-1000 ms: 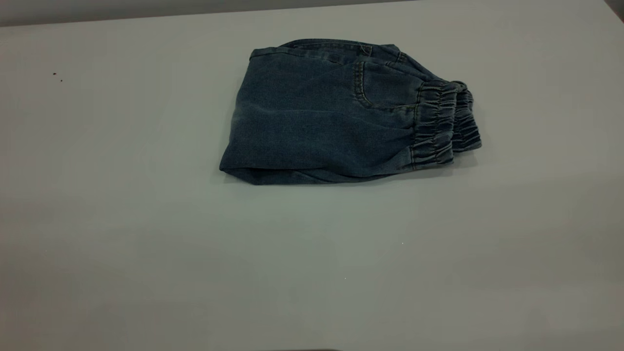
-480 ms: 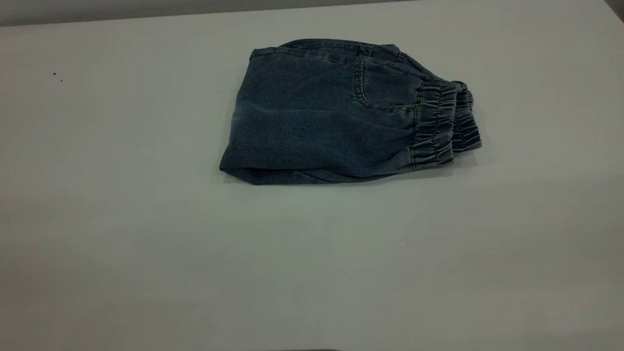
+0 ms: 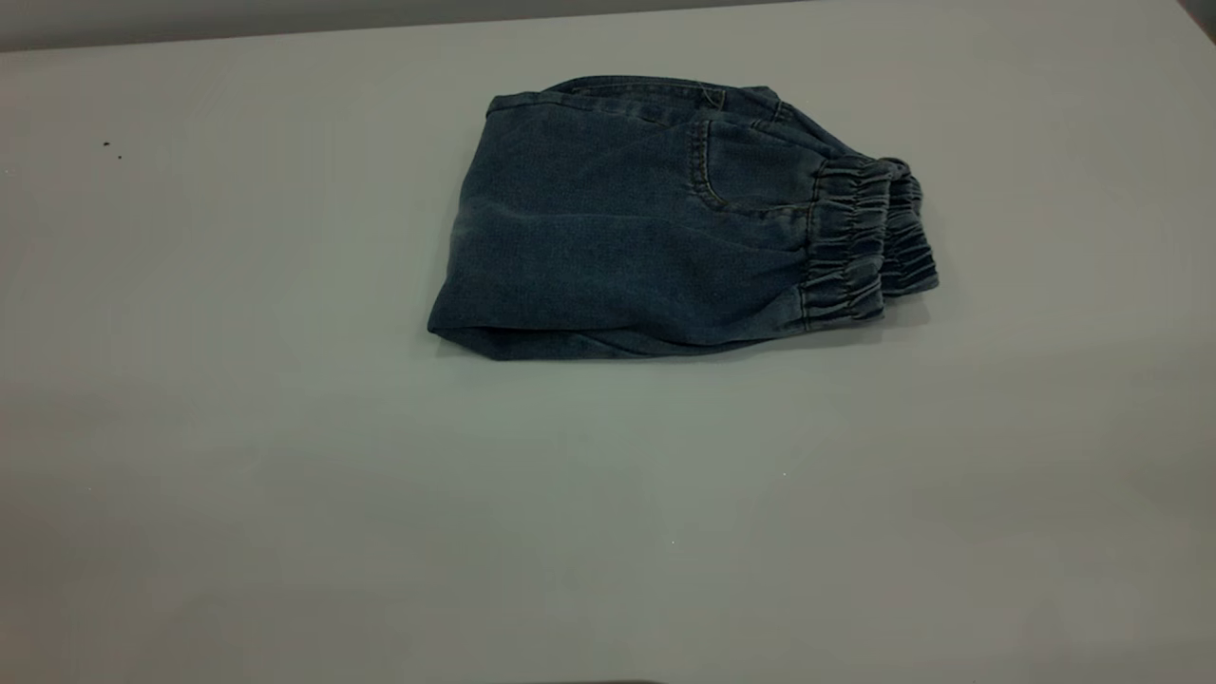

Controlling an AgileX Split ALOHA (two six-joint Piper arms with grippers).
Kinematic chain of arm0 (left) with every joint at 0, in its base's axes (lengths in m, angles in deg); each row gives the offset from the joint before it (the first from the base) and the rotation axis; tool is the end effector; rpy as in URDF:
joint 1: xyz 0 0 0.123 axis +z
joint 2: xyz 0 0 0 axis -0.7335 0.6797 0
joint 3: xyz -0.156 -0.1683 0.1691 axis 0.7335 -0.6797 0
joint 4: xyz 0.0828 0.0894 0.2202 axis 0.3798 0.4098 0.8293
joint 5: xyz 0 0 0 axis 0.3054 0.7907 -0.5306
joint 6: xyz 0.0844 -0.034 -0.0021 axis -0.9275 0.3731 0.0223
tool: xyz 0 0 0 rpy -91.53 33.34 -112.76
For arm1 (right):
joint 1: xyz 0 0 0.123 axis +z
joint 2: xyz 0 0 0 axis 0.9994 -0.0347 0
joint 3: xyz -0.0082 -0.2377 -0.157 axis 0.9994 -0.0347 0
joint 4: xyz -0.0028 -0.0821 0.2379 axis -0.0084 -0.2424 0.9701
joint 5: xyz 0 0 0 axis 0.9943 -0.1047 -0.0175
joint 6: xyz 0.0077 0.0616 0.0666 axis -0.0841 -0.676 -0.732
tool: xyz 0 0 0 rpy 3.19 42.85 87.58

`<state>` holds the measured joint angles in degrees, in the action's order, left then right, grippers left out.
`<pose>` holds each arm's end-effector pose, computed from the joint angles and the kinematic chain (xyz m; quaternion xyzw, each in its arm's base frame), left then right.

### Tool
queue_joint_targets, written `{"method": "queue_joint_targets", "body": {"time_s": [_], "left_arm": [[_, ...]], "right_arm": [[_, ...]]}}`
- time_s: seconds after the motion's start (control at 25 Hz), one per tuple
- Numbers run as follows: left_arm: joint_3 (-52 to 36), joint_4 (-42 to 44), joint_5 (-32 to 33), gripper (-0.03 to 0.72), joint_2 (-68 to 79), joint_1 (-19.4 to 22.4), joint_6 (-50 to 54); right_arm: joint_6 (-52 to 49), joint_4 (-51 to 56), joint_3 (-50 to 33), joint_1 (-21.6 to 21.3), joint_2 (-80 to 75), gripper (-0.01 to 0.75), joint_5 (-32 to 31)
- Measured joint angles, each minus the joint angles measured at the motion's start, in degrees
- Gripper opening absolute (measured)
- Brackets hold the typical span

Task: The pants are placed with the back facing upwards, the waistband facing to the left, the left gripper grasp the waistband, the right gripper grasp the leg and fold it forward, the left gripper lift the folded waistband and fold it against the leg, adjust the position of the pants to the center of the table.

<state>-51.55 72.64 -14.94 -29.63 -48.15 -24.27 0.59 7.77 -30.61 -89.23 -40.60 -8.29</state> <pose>-0.0095 0.0015 0.2690 0.0043 0.8683 0.0023 0.4960 -0.0071 0.0052 0.2643 0.0175 0.8757 0.0321 0.4815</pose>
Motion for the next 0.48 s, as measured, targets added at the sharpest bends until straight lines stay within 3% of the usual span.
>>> {"method": "queue_joint_targets", "body": {"time_s": [0.48], "left_arm": [[0.00,0.00,0.00,0.516,0.00,0.00,0.00]], "right_arm": [[-0.19,0.00,0.00,0.00,0.00,0.435,0.10]]}}
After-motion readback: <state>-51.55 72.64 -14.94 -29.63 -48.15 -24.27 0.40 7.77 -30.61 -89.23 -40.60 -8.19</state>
